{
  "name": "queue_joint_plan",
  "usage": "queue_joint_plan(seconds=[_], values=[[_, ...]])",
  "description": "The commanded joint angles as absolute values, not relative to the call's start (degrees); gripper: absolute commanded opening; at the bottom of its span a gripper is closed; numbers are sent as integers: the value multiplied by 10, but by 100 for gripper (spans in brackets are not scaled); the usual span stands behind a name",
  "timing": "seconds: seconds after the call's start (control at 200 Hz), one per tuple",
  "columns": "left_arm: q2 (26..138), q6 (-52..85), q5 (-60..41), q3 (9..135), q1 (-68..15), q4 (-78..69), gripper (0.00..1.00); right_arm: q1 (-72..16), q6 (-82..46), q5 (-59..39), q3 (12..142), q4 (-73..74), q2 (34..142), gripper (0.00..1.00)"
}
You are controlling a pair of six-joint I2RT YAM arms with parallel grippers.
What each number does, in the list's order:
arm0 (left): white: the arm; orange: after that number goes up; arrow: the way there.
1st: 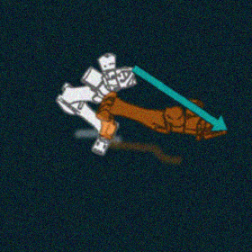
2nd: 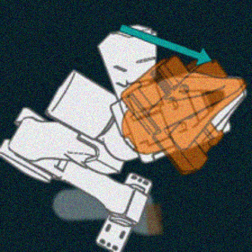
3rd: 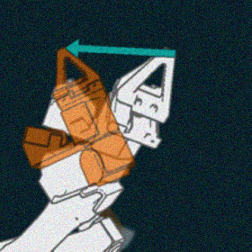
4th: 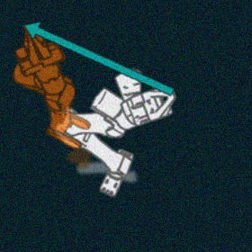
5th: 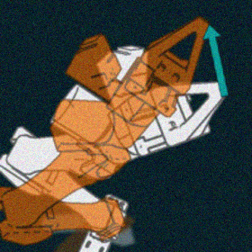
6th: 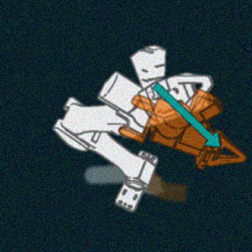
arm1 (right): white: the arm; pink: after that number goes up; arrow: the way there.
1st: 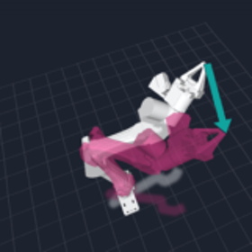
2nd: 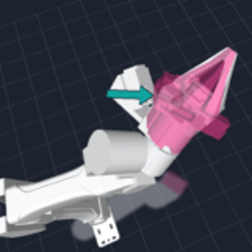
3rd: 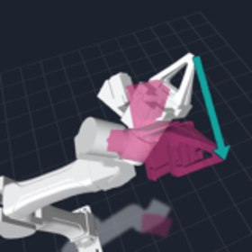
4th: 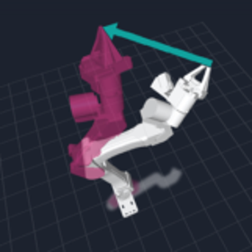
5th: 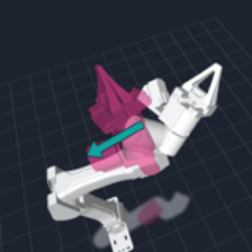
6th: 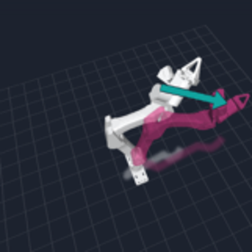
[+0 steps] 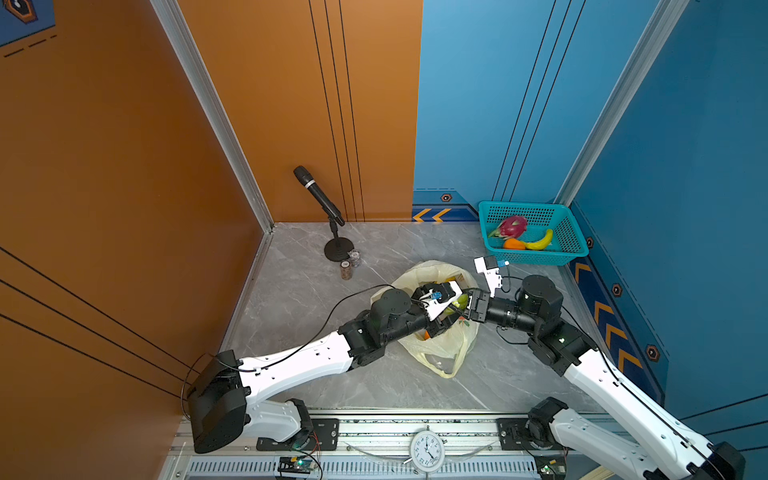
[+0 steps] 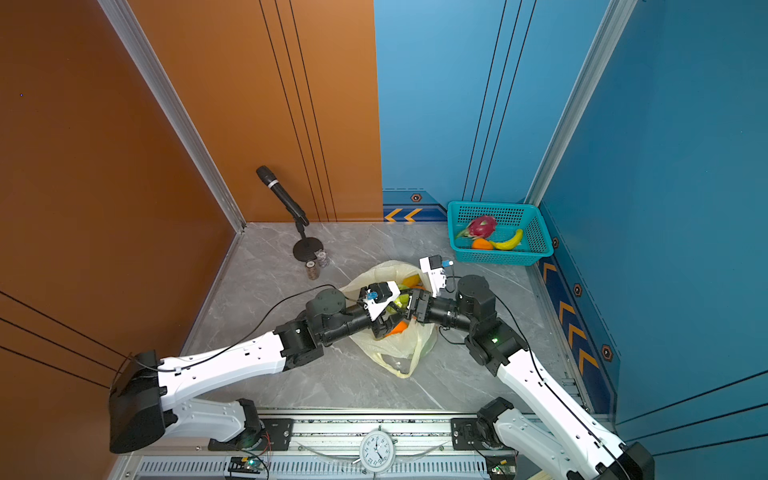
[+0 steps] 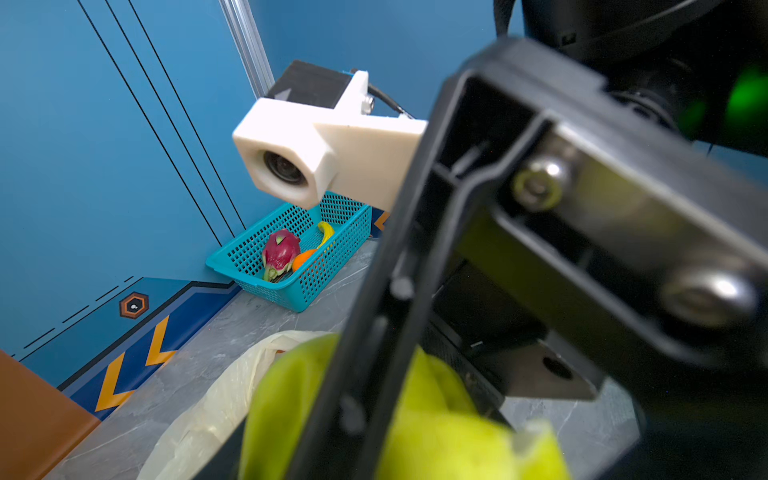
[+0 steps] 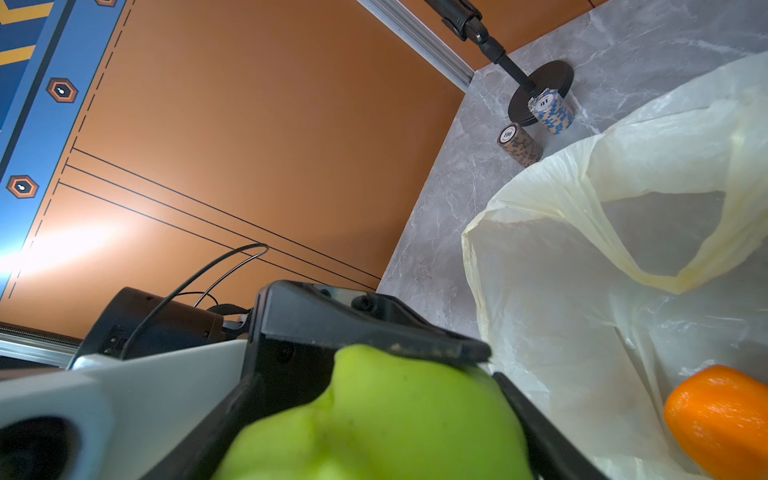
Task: Untie the knot of the plastic bag and take out the fruit
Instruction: 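Carry the green pear to the teal basket with the right gripper and release it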
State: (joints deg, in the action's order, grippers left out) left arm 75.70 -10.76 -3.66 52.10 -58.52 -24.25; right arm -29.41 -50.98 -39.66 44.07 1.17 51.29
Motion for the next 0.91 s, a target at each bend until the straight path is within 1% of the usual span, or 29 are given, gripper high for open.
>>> queue_joint_plan(seconds=[0.0,0.115,0.245,0.4,0.526,0.536,0.551,0.701,0.901], values=[[756,-93,-57,538,-584,-270,64,-284,-501,-384,433,22,508,74],[754,-90,-47,535,-585,-270,76,-276,-506,-376,433,22,506,73],[748,-84,-21,530,-583,-270,85,-262,-510,-364,435,23,502,72],[720,-73,1,512,-583,-267,85,-230,-511,-351,446,27,504,73],[690,-61,3,499,-584,-252,85,-192,-511,-348,463,32,526,73],[687,-61,2,498,-584,-250,89,-188,-511,-348,465,34,530,73],[683,-59,3,496,-585,-249,90,-185,-510,-346,467,34,532,73],[647,-47,11,476,-587,-234,90,-130,-496,-327,510,25,590,72],[614,-44,30,466,-589,-182,91,-69,-437,-249,601,-30,685,71]])
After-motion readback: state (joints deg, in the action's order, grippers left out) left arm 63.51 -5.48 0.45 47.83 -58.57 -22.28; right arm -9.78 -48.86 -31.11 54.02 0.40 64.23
